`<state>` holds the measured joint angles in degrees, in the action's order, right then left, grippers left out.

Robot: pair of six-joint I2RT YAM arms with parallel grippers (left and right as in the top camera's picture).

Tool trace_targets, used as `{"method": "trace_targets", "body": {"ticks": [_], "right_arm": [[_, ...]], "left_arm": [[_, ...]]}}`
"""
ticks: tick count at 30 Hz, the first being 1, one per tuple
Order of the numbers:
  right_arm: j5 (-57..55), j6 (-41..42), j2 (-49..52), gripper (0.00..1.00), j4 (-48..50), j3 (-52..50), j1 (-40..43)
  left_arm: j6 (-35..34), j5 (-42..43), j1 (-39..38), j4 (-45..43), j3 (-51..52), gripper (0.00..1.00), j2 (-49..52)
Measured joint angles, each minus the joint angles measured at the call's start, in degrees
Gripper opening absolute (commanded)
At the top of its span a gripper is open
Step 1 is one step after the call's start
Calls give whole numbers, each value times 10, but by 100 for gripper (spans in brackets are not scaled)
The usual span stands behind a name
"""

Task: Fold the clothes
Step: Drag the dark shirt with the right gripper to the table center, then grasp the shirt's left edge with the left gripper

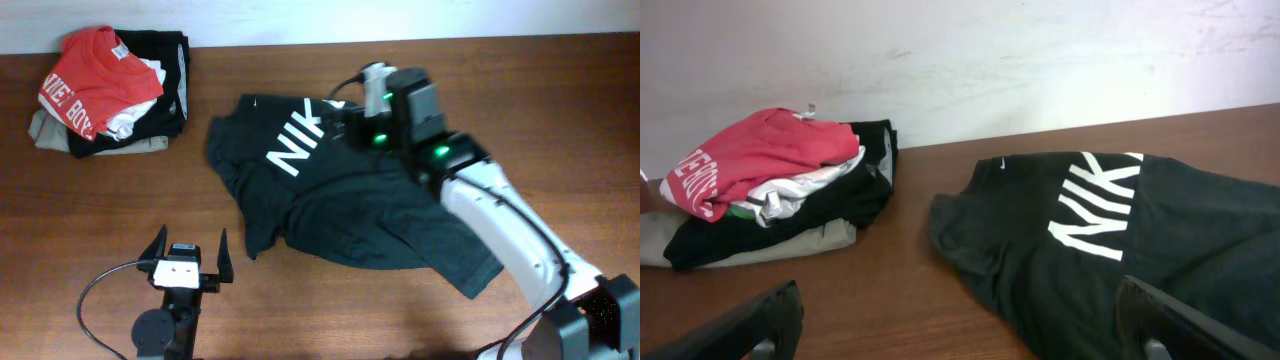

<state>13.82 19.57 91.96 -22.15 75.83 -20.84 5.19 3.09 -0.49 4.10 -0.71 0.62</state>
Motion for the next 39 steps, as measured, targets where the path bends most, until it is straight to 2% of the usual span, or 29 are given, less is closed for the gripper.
{"method": "trace_targets", "body": {"ticks": [3,5,10,15,18,22,24,26,28,31,32,33,36,39], "right_arm": [[-5,0,0,99,-120,1,93],[-7,1,-1,99,-192,1,125],[-33,1,-1,99,-204,1,167],[-46,2,0,99,-205,1,168],[-48,1,0,99,-205,1,168],[-50,1,2,99,-207,1,168],[-50,2,2,99,-208,1,168],[-50,1,2,99,-206,1,168],[-50,1,2,99,-206,1,168],[-50,1,2,99,-205,1,168],[-50,1,2,99,-206,1,168],[-50,1,2,99,-206,1,168],[-50,1,2,99,-206,1,168],[-50,1,2,99,-205,1,168]], "left_arm": [[0,0,0,0,0,99,0],[0,0,0,0,0,99,0],[0,6,0,-4,0,99,0],[-50,173,1,-92,2,99,0],[-78,203,1,-103,-12,99,13],[-93,226,1,-91,-112,99,142],[-94,271,1,-115,-209,99,277],[-94,315,1,-159,-250,99,344],[-94,358,0,-166,-276,99,408],[-91,341,-28,10,-343,99,482],[-80,301,-47,138,-395,99,509],[-59,248,-78,229,-454,99,549],[-36,169,-136,289,-527,99,623],[-53,107,-151,312,-528,99,703]]}}
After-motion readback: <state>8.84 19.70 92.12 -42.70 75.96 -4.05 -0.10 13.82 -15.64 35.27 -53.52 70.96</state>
